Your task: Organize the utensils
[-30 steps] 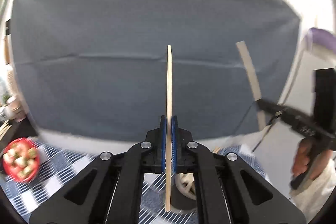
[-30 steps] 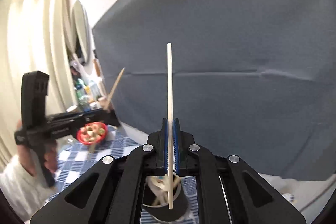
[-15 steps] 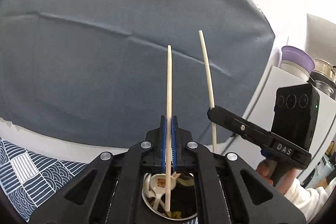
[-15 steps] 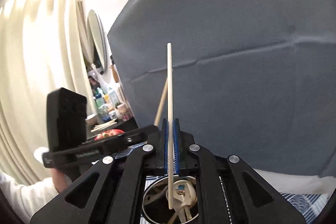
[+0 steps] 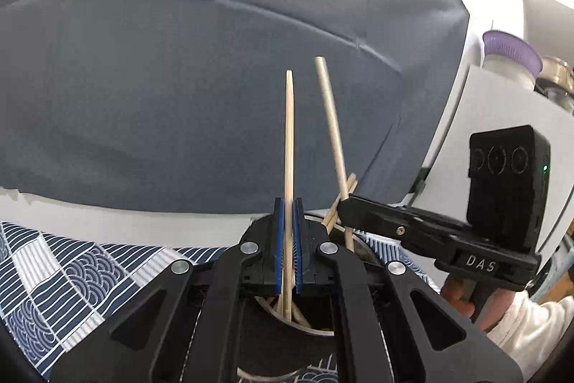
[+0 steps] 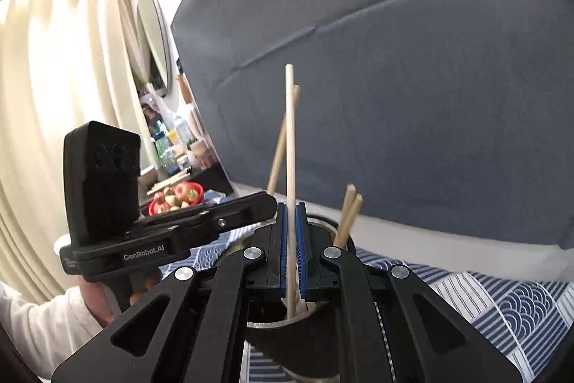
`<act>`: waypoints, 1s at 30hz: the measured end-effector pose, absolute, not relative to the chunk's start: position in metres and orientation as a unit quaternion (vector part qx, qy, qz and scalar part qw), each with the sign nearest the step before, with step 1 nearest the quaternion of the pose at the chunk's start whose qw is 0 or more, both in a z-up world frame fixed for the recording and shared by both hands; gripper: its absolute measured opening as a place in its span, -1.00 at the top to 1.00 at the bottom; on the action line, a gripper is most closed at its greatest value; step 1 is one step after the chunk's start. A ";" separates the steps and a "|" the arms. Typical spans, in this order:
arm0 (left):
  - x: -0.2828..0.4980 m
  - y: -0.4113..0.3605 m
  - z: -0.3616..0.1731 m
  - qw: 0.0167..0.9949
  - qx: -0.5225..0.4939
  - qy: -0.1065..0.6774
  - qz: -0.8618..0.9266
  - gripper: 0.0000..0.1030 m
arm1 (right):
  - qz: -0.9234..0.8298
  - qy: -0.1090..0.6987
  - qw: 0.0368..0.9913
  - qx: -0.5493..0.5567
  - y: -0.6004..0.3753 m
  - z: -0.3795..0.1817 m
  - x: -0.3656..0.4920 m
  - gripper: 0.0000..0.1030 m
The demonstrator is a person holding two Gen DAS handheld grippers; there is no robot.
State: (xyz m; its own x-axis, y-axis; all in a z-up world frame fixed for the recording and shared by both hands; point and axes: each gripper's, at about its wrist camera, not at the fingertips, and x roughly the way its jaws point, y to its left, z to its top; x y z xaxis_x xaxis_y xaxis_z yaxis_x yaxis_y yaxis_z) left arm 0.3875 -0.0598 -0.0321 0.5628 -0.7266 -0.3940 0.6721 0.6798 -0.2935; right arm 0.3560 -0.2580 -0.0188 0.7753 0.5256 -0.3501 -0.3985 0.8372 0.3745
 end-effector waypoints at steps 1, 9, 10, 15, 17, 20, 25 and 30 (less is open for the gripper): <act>0.386 -0.061 -0.032 0.881 -0.055 0.250 -0.398 0.90 | 0.247 0.230 0.932 0.134 -0.258 -0.020 0.354 0.91; 0.377 -0.051 -0.038 0.887 -0.040 0.253 -0.385 0.90 | 0.251 0.234 0.934 0.094 -0.260 -0.016 0.341 0.91; 0.375 -0.051 -0.038 0.886 -0.039 0.257 -0.385 0.90 | 0.253 0.234 0.935 0.088 -0.261 -0.015 0.338 0.91; 0.366 -0.043 -0.035 0.891 -0.025 0.263 -0.370 0.89 | 0.251 0.237 0.936 0.071 -0.255 -0.008 0.333 0.91; 0.360 -0.042 -0.029 0.896 -0.016 0.264 -0.358 0.63 | 0.246 0.240 0.938 0.048 -0.250 -0.003 0.327 0.91; 0.351 -0.035 -0.021 0.901 -0.011 0.265 -0.344 0.33 | 0.240 0.249 0.938 0.019 -0.245 0.003 0.318 0.91; 0.340 -0.021 -0.011 0.904 -0.030 0.273 -0.327 0.03 | 0.216 0.283 0.934 -0.019 -0.239 -0.002 0.313 0.91; 0.330 -0.014 0.000 0.910 -0.034 0.281 -0.302 -0.43 | 0.190 0.292 0.937 -0.024 -0.233 0.003 0.313 0.82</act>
